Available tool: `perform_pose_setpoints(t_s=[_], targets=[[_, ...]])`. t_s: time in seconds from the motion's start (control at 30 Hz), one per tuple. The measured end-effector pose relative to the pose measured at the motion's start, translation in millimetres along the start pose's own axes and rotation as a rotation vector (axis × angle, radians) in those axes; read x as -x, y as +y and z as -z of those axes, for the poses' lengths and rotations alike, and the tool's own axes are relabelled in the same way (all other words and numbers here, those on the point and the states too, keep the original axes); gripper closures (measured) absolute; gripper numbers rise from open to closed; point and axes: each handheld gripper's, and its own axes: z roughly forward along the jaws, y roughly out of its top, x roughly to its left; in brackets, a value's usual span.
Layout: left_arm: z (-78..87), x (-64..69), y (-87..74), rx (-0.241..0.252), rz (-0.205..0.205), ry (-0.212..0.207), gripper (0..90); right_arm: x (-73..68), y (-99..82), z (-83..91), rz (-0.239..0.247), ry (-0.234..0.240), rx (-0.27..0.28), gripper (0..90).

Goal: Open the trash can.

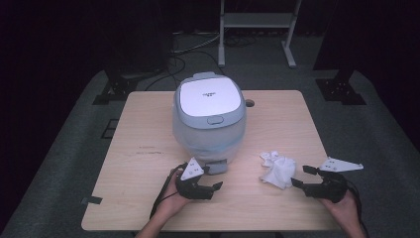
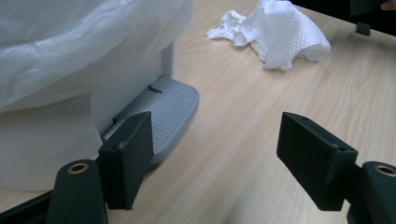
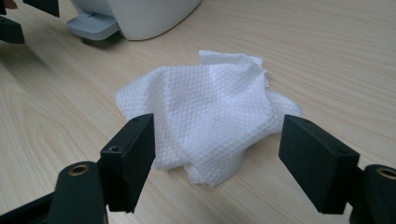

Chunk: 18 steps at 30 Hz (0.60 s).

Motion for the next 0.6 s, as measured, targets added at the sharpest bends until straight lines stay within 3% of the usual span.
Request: perform_pose_setpoints(t_s=[0.07,0.17,0.4,0.6], targets=[[-1.5,0.3,1.4,-0.002,0.004,-0.001,32.2,0.3,-0.1,0.5,-0.004,0.002,0.003,25.9],[-4.4,0.1,2.7,-0.001,-0.022,0.008,36.6,0.3,-0.2,0.1,-0.001,0.007,0.002,25.9],[-10.5,-6.1,4.1,-0.017,-0.007,0.03,53.2,0.0,-0.1,0.2,0.001,0.007,0.003,25.9],[-14.9,-11.2,5.0,-0.015,0.003,0.041,57.5,1.2,0.3,1.6,0.007,-0.001,0.007,25.9]])
